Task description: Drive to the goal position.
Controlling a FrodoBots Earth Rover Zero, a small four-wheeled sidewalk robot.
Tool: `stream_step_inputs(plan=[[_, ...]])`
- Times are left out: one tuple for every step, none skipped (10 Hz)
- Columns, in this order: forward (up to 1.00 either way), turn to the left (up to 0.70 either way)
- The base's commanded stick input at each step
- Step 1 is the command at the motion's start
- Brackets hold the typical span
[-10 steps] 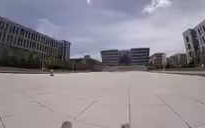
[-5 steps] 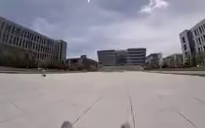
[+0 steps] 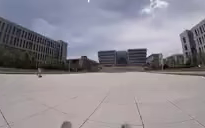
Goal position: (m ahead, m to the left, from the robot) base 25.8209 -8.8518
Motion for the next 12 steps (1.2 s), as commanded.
stream_step_inputs(plan=[[0.70, 0.00], [0.70, 0.00], [0.70, 0.00], [0.70, 0.00], [0.70, 0.00], [0.70, 0.00], [0.70, 0.00], [0.70, 0.00], [0.70, 0.00], [0.70, 0.00], [0.70, 0.00], [0.70, 0.00]])
